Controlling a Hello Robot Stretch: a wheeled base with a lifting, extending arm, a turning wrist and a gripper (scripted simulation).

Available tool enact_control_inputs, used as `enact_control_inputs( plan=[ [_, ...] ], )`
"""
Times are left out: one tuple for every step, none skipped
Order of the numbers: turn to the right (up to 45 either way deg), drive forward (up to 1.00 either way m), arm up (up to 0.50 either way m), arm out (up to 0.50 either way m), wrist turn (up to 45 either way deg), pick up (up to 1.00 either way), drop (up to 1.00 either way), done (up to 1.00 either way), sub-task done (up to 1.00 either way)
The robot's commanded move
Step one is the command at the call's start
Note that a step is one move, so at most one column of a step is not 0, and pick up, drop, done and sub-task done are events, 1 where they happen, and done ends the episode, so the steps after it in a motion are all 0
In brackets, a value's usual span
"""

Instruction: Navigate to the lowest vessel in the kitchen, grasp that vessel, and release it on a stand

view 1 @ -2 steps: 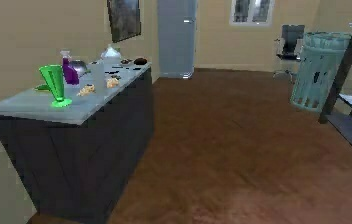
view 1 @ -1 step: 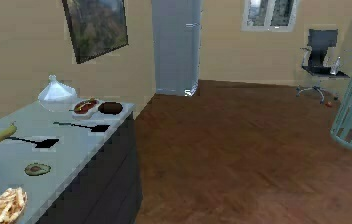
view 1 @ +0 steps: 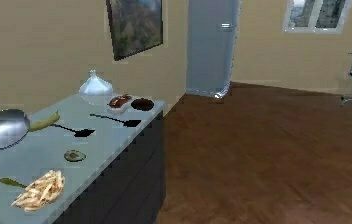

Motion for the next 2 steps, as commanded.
enact_control_inputs(
  plan=[
    [0.0, 0.3, 0.0, 0.0, 0.0, 0.0, 0.0, 0.0, 0.0],
    [45.0, 0.0, 0.0, 0.0, 0.0, 0.0, 0.0, 0.0, 0.0]
  ],
)
